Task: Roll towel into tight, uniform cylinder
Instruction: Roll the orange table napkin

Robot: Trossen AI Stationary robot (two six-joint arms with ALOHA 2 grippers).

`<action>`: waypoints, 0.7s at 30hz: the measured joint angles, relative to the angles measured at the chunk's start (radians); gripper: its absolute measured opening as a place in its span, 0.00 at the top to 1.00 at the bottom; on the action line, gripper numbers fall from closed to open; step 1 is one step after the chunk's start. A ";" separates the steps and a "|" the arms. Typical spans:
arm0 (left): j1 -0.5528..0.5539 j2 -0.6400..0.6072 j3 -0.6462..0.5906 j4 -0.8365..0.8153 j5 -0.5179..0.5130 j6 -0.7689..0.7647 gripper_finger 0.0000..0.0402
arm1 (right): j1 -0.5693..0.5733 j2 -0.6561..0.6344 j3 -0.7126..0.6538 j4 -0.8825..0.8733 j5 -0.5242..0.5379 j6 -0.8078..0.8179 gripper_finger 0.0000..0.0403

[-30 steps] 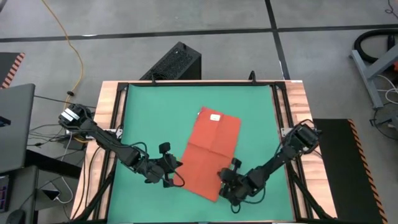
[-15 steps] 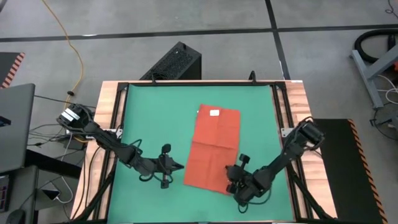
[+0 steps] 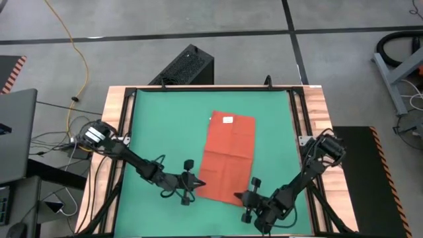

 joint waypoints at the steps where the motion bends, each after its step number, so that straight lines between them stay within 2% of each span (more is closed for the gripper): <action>1: 0.001 0.009 0.009 0.002 0.000 0.001 1.00 | 0.005 0.010 0.000 0.006 -0.001 0.010 0.99; 7: 0.017 0.012 0.021 -0.027 0.030 -0.005 1.00 | 0.034 0.058 -0.002 0.002 -0.022 0.101 0.99; 12: 0.034 0.048 0.021 -0.044 0.147 -0.064 1.00 | 0.040 0.085 -0.003 -0.006 -0.033 0.154 0.99; 21: 0.026 0.106 0.027 -0.196 0.161 -0.246 1.00 | 0.040 0.102 0.000 -0.029 -0.046 0.157 0.99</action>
